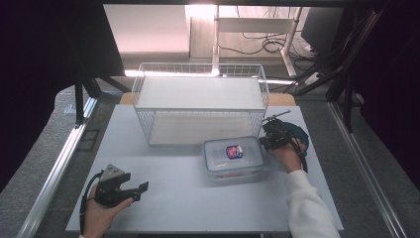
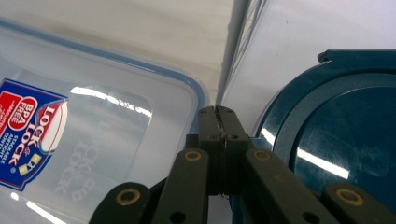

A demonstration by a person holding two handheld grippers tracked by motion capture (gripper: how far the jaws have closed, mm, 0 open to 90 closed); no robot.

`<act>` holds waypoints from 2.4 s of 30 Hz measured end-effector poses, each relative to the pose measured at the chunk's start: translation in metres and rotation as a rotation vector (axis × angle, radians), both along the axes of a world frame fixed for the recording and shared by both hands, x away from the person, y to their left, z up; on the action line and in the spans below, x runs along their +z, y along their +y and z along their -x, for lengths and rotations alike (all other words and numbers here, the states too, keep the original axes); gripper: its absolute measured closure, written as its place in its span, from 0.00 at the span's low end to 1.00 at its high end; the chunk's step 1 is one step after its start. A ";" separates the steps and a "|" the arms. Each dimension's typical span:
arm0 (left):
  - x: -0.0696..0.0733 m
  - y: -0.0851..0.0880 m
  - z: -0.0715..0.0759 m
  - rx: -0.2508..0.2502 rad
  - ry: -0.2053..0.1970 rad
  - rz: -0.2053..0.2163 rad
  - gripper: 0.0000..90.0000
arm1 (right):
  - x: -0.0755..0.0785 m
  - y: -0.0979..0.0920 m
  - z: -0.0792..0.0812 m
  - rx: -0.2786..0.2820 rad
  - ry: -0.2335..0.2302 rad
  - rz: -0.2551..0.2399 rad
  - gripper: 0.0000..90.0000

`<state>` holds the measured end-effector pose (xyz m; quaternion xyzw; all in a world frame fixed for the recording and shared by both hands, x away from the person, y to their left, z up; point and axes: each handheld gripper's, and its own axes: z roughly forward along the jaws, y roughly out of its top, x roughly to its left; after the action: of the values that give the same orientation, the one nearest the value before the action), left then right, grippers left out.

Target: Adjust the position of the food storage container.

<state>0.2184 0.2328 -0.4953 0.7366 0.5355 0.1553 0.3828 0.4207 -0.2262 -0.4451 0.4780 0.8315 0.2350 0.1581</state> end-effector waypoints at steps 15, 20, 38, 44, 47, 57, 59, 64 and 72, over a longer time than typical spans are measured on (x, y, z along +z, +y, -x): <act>-0.003 0.000 -0.002 -0.003 0.016 -0.002 0.27 | 0.000 0.025 0.017 0.066 -0.008 -0.031 0.99; -0.003 0.000 -0.002 -0.003 0.015 0.000 0.27 | -0.003 0.024 0.016 0.051 0.008 -0.031 0.99; -0.003 0.002 -0.004 0.007 0.037 0.015 0.27 | -0.006 0.038 0.022 0.088 0.026 -0.060 0.99; -0.003 0.002 -0.004 0.006 0.038 0.019 0.27 | -0.008 0.053 0.027 0.121 0.030 -0.075 0.99; -0.003 0.004 -0.004 0.010 0.038 0.020 0.27 | -0.008 0.057 0.030 0.125 0.034 -0.085 0.99; -0.003 0.007 -0.005 0.028 0.045 0.025 0.27 | -0.015 0.070 0.042 0.161 0.055 -0.117 0.99; -0.003 0.008 -0.005 0.031 0.045 0.027 0.27 | -0.016 0.073 0.046 0.173 0.061 -0.125 0.99; -0.003 0.010 -0.006 0.040 0.047 0.034 0.27 | -0.020 0.074 0.054 0.188 0.060 -0.126 0.99; -0.004 0.009 -0.006 0.038 0.049 0.029 0.27 | -0.022 0.071 0.058 0.194 0.066 -0.128 0.99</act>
<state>0.2245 0.2421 -0.4991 0.7242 0.5609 0.1368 0.3772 0.3622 -0.1548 -0.4673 0.4119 0.8617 0.2861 0.0765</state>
